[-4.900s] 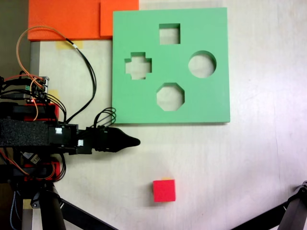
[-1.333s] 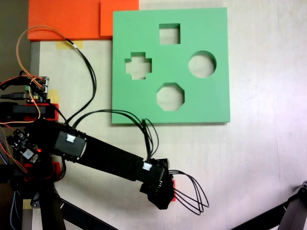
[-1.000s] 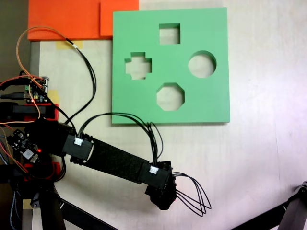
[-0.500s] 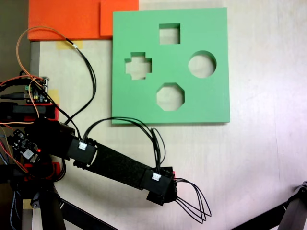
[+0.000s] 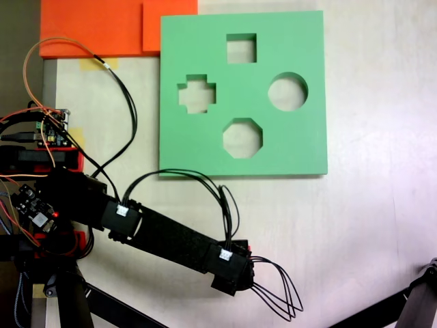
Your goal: Put the square block into the corresponding hole
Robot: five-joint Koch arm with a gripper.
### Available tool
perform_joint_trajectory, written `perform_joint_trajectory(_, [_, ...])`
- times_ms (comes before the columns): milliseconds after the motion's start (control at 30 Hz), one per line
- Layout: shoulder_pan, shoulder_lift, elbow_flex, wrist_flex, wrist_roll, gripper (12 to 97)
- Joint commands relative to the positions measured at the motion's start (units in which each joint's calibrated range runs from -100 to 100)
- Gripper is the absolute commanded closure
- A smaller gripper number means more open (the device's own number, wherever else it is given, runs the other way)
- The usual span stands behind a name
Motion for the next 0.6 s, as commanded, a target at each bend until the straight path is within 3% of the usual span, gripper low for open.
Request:
perform_joint_trajectory(0, [-0.1,-2.8,1.8,-1.2,0.3,81.3])
perform_joint_trajectory(367, [4.0,-18.9,1.7,-1.2,3.4,81.3])
perform_joint_trajectory(567, [9.5,-29.8,1.0,-1.2,11.4,81.2])
